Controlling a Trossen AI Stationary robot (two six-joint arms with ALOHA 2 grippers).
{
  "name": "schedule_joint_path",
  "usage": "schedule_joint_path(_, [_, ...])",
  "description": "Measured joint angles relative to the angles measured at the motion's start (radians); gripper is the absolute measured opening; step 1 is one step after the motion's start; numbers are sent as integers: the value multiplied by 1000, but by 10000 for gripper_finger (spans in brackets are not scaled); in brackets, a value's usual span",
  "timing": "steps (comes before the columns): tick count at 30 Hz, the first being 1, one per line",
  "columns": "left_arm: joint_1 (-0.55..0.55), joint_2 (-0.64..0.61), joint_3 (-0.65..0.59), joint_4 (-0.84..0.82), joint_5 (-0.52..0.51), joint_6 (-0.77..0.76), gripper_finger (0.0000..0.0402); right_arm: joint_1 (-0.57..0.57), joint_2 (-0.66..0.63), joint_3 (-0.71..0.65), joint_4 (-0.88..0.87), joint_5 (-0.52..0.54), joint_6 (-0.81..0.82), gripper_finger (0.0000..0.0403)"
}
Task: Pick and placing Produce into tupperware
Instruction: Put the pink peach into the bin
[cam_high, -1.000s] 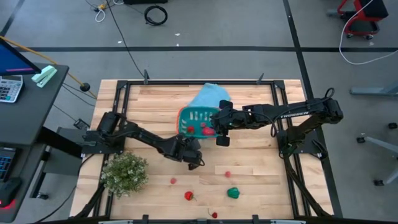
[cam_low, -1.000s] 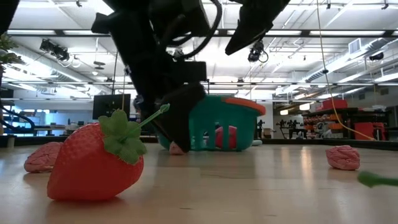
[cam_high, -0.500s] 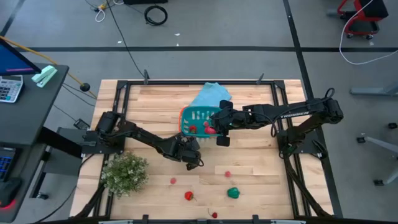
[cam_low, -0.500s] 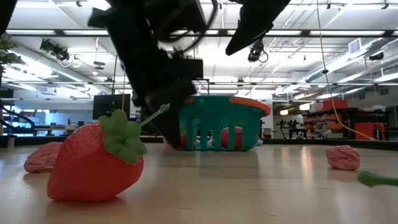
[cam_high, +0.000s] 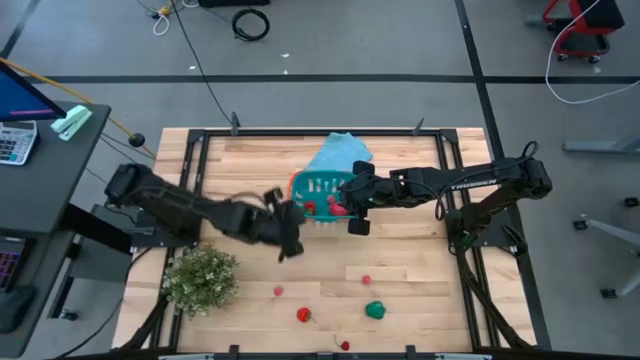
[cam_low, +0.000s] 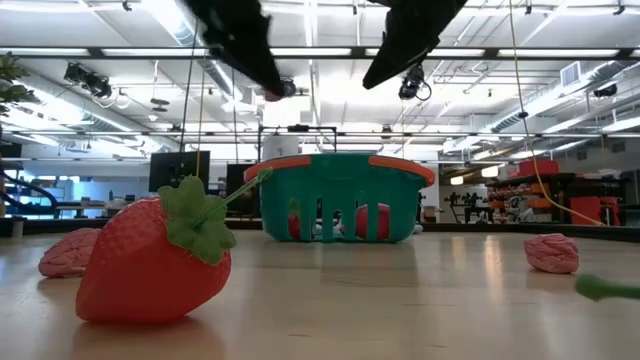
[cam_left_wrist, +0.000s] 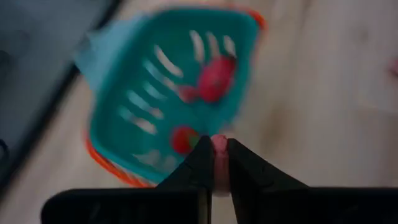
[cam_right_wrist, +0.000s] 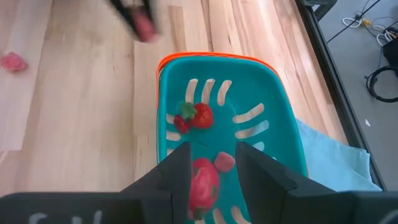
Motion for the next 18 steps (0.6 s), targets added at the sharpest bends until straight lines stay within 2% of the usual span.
schedule_joint_path(2, [62, -4, 1, 29, 21, 94, 40, 0, 0, 0, 0, 0, 0, 132])
schedule_joint_path(6, [208, 43, 1, 102, 236, 252, 77, 0, 0, 0, -1, 0, 16, 132])
schedule_joint_path(8, [264, 79, -1, 137, 303, 289, 97, 0, 0, 0, -8, 0, 32, 132])
schedule_joint_path(13, [339, 144, -1, 138, 322, 310, 153, 9, 0, 0, -93, -1, 92, 132])
schedule_joint_path(18, [338, 158, -1, 137, 322, 312, 202, 45, 0, 0, -232, -20, 121, 132])
